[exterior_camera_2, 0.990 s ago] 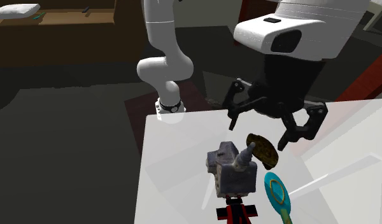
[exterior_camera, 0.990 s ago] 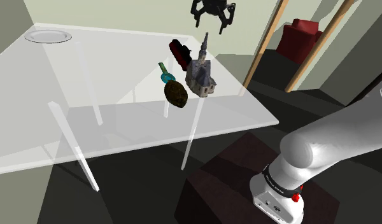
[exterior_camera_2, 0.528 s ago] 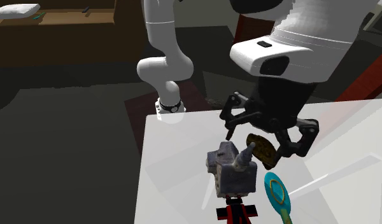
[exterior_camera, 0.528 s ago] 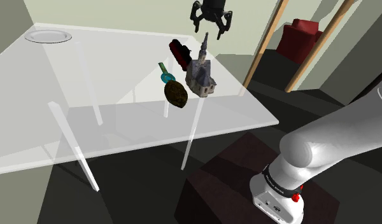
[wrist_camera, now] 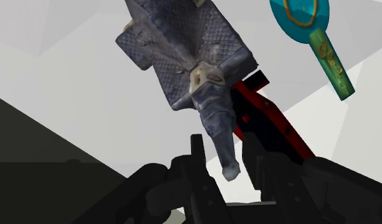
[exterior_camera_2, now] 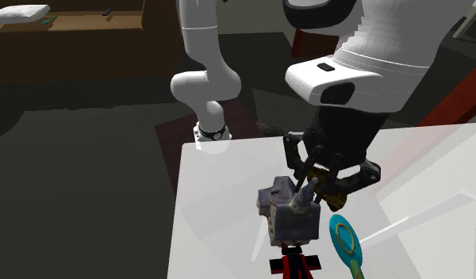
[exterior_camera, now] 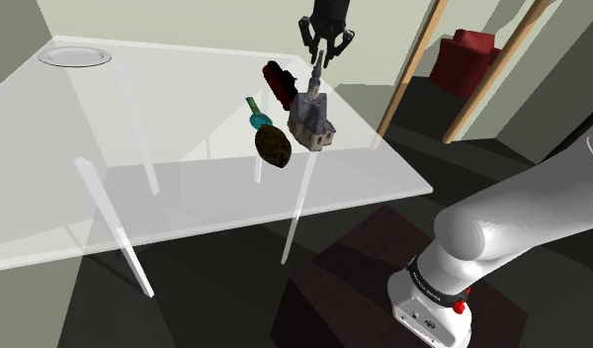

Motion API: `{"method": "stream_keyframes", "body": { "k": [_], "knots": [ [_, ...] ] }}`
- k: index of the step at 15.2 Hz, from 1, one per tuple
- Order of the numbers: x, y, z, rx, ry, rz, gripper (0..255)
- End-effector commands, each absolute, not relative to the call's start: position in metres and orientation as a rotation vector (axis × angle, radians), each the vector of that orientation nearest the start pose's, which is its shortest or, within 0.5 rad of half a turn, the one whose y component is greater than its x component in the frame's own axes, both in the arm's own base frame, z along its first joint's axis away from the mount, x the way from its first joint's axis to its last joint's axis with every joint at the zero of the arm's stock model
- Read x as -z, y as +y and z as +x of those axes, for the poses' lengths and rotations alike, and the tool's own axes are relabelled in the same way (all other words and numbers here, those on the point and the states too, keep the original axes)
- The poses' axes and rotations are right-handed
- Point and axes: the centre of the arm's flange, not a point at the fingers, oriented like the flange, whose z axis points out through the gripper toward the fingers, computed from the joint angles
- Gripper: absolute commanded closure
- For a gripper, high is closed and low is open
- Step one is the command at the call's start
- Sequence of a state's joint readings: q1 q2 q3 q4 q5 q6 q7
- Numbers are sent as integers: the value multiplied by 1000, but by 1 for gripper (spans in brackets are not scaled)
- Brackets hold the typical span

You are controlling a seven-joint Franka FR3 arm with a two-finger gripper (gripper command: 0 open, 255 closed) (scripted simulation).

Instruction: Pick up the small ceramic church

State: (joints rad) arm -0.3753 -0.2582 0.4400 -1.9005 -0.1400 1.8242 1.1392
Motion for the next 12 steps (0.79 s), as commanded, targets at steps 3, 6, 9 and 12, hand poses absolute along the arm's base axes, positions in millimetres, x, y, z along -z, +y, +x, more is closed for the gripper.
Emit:
{"method": "stream_keyframes", "body": {
  "k": [3, 6, 9, 12],
  "knots": [
    [-613, 45, 499, 435, 1624, -2790, 255],
    [-619, 45, 499, 435, 1624, -2790, 255],
    [-635, 45, 499, 435, 1624, -2790, 255],
    [-650, 45, 499, 435, 1624, -2790, 255]
  ]
}}
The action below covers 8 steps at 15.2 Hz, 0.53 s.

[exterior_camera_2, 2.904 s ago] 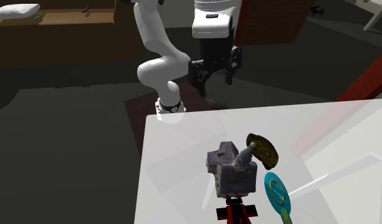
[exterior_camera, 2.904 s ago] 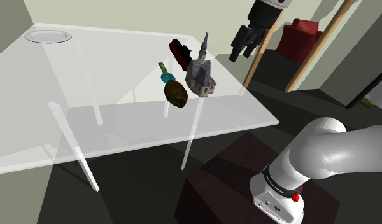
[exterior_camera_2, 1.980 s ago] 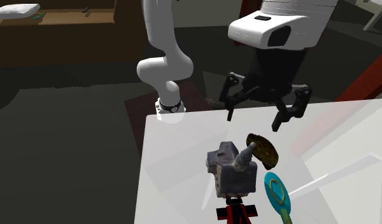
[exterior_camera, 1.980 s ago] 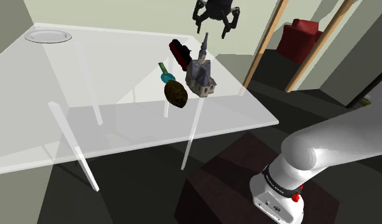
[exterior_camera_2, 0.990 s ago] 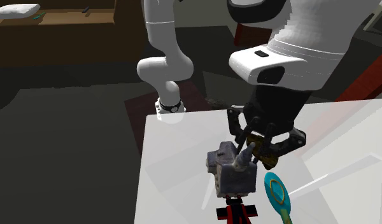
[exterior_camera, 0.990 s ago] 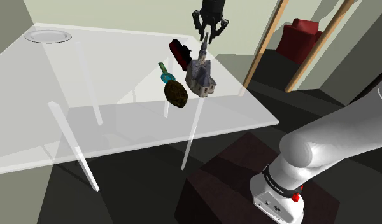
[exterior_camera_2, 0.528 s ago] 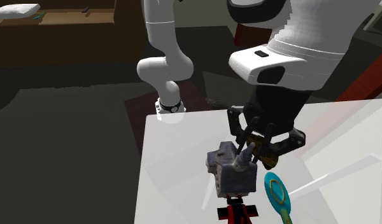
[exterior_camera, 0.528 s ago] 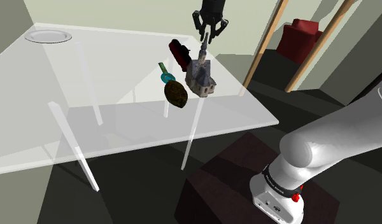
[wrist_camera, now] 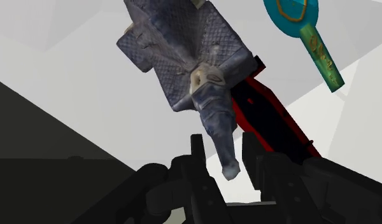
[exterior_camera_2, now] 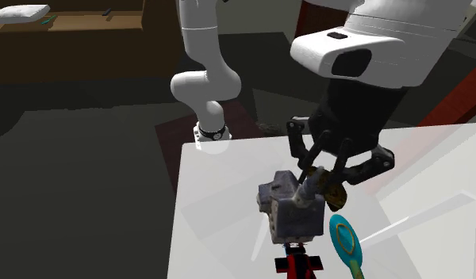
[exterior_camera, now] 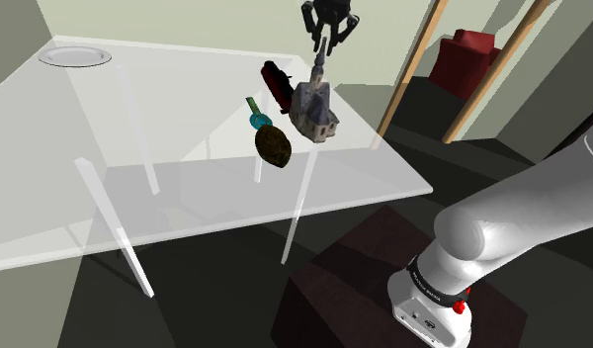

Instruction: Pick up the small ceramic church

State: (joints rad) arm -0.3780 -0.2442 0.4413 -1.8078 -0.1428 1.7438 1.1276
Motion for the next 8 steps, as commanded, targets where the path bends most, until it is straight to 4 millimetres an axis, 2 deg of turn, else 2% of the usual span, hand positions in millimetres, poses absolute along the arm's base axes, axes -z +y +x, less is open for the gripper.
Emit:
{"method": "stream_keyframes", "body": {
  "k": [1, 8],
  "knots": [
    [-656, 45, 499, 435, 1624, -2790, 255],
    [-693, 45, 499, 435, 1624, -2790, 255]
  ]
}}
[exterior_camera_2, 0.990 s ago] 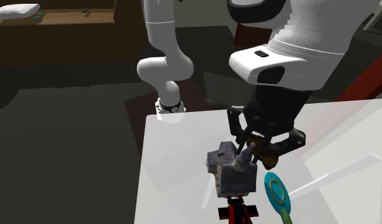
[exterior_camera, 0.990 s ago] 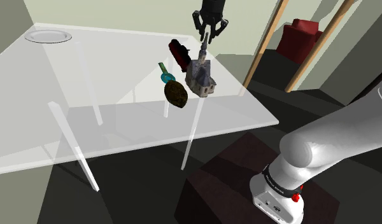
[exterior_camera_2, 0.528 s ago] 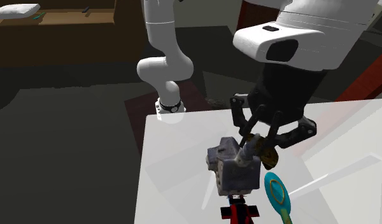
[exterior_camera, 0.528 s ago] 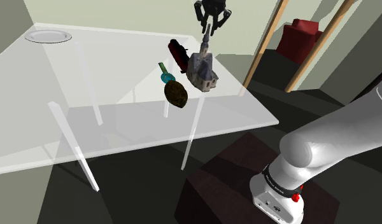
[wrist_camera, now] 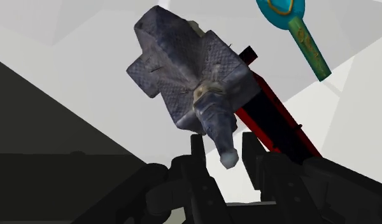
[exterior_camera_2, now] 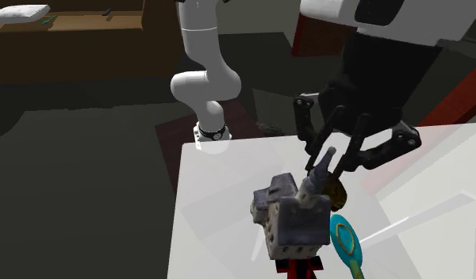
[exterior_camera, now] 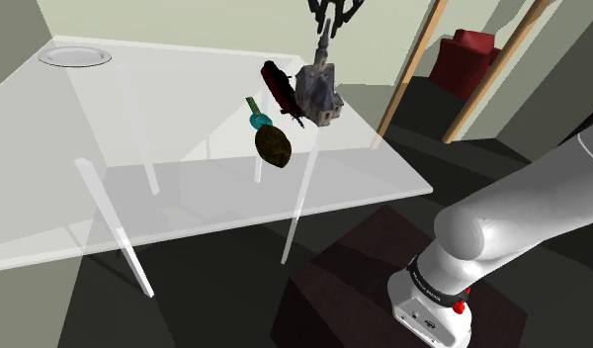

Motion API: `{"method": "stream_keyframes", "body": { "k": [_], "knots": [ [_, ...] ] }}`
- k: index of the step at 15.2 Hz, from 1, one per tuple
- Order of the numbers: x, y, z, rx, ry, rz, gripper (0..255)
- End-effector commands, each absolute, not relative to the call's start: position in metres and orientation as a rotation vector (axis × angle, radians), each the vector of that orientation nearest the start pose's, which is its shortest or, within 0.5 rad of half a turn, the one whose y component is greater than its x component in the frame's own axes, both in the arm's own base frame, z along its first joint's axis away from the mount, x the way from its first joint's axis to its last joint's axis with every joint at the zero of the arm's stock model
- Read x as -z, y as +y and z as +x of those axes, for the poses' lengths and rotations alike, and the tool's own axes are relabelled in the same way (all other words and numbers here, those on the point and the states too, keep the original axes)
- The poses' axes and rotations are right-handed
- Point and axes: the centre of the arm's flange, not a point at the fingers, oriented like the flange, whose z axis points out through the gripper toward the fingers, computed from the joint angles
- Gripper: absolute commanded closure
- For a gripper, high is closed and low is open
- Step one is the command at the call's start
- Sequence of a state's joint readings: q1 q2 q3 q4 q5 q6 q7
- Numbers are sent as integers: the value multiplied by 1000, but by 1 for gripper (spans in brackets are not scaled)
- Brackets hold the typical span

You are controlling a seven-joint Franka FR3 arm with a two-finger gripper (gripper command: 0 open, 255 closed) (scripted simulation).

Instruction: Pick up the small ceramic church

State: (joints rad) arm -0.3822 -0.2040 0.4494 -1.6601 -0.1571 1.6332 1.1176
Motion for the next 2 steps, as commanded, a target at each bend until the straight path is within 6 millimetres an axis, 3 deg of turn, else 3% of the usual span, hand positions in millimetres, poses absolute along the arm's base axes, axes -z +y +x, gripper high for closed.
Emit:
{"method": "stream_keyframes", "body": {
  "k": [1, 2],
  "knots": [
    [-693, 45, 499, 435, 1624, -2790, 255],
    [-693, 45, 499, 435, 1624, -2790, 255]
  ]
}}
